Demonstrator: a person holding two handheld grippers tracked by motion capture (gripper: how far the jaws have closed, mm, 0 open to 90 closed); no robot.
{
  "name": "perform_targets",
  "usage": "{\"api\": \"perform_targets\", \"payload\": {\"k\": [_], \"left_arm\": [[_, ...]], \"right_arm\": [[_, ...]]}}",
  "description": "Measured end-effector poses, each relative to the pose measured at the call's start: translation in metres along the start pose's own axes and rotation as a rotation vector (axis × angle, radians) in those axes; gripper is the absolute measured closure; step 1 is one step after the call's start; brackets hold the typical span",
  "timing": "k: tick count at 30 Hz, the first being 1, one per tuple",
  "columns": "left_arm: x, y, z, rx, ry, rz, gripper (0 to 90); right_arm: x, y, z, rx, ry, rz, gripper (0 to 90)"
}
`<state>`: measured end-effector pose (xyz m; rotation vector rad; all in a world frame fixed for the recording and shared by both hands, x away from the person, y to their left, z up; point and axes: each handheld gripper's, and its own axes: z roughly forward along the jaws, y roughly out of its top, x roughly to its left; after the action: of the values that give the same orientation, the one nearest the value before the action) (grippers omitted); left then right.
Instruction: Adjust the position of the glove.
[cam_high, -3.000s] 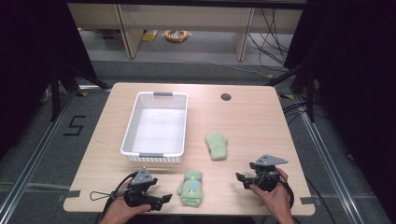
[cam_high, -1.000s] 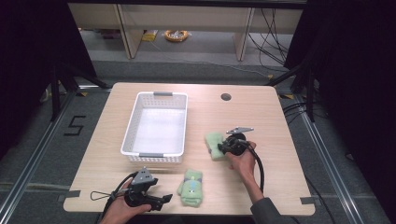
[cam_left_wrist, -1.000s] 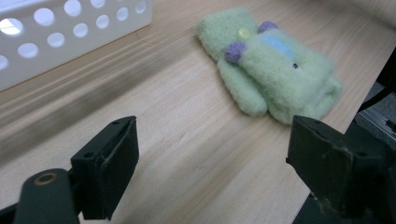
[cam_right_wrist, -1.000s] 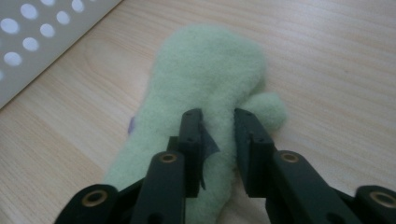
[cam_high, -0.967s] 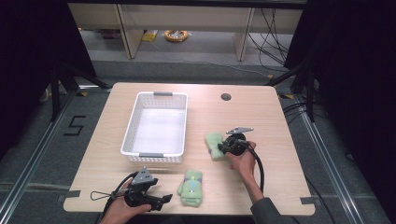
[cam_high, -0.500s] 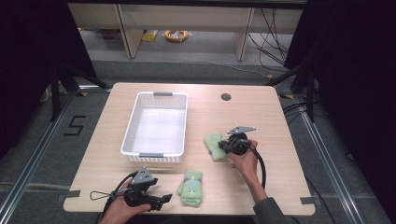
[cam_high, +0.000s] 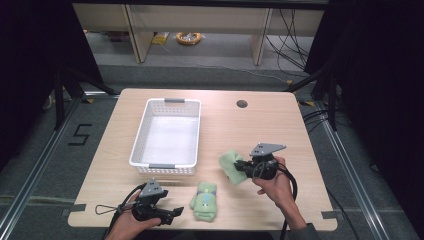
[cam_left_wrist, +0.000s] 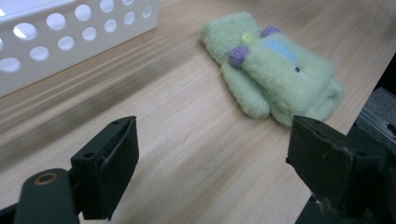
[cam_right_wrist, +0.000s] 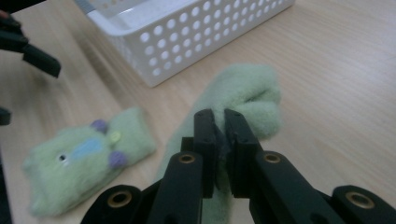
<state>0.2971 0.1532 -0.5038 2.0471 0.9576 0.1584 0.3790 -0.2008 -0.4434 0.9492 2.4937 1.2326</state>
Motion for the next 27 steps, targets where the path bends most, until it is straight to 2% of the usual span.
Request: {"api": "perform_targets", "payload": {"k": [1,3,4,6,9,11,12,14,16,18,19,21,27], "left_arm": [[0.0,0.0,0.0,-0.002,0.001,-0.001,16.1],[0.0,0.0,0.0,-0.004,0.002,-0.003,16.1],[0.0,0.0,0.0,-0.004,0.001,0.0,16.1],[0.0,0.0,0.001,-0.003,0.0,-0.001,16.1],[-0.001,0.0,0.002,-0.009,0.003,-0.011,16.1],[0.0,0.0,0.002,0.008,0.016,-0.007,16.1],[0.0,0.0,0.001,-0.001,0.007,-0.002,16.1],[0.002,0.0,0.001,0.012,0.007,0.013,16.1],[0.0,0.0,0.002,-0.002,0.006,-0.001,16.1],[0.0,0.0,0.001,0.006,0.005,0.004,16.2],[0.0,0.0,0.002,-0.005,0.004,0.009,16.2],[0.0,0.001,0.001,0.002,0.005,0.02,16.4],[-0.004,0.002,0.004,-0.01,-0.007,0.014,17.8]], "right_arm": [[0.001,-0.003,-0.002,-0.005,0.004,-0.017,84.7],[0.004,-0.006,-0.005,-0.005,0.016,-0.019,84.7],[0.008,-0.012,-0.011,0.004,0.047,-0.012,84.7],[0.012,-0.017,-0.016,0.003,0.068,-0.032,84.7],[0.017,-0.023,-0.022,0.0,0.079,-0.031,84.7],[0.021,-0.03,-0.027,0.007,0.092,-0.028,84.6],[0.027,-0.036,-0.029,0.026,0.105,-0.017,84.6],[0.029,-0.038,-0.03,0.031,0.118,-0.031,84.6],[0.032,-0.044,-0.03,0.033,0.136,-0.04,84.5],[0.033,-0.046,-0.03,0.035,0.147,-0.048,84.5],[0.035,-0.047,-0.03,0.048,0.148,-0.036,84.5],[0.034,-0.049,-0.028,0.057,0.169,-0.058,84.5],[0.033,-0.056,-0.026,0.093,0.161,-0.06,84.4]]}}
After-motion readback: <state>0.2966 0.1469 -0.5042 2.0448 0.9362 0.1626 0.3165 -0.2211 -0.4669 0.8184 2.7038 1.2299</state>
